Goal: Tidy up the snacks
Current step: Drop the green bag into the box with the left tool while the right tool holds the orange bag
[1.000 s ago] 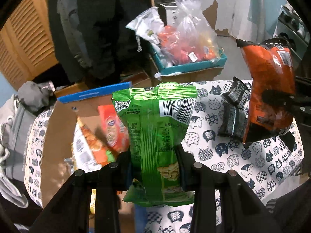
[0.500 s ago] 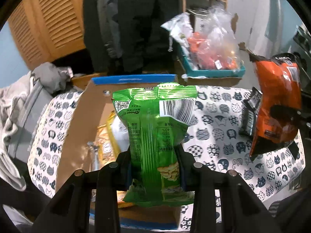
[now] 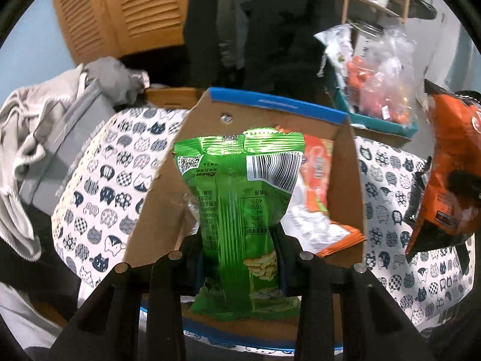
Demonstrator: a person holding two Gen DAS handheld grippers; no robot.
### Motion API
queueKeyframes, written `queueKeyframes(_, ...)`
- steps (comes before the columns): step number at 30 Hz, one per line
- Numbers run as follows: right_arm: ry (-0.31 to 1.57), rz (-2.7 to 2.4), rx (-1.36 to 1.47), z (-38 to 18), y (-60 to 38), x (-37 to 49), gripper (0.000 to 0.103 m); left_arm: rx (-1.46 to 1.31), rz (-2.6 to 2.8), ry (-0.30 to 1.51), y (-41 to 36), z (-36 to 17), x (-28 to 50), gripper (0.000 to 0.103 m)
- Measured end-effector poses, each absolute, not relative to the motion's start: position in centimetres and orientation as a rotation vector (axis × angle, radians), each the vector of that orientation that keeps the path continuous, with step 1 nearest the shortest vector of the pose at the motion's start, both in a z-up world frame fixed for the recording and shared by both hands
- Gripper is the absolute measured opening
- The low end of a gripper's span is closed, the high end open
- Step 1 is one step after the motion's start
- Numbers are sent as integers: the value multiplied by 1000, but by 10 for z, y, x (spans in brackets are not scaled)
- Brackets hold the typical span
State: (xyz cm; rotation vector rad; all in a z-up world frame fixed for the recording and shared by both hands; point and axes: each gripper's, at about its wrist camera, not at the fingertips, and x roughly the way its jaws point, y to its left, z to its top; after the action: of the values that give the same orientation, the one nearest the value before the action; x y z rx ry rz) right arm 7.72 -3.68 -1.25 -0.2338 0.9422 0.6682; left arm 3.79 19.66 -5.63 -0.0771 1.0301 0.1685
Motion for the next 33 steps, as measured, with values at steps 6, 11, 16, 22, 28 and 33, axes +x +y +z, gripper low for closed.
queueKeyframes(6, 950, 705, -240, -15, -14, 80, 45, -135, 197, 1065, 215, -69, 40, 37)
queueKeyframes(11, 951, 725, -238, -16, -1, 84, 45, -121, 216, 1064, 217, -69, 41, 42)
queueKeyframes(16, 956, 751, -236, -14, 10, 90, 45, -89, 240, 1026, 218, -61, 37, 66)
queueKeyframes(22, 954, 764, -274, -12, 25, 101, 45, -136, 255, 1013, 229, -54, 35, 69)
queueKeyframes(28, 962, 774, -288, -14, 47, 120, 45, -179, 292, 990, 242, -48, 34, 71)
queueKeyframes(33, 959, 785, -335, -18, 72, 134, 45, -201, 293, 983, 244, -46, 35, 71)
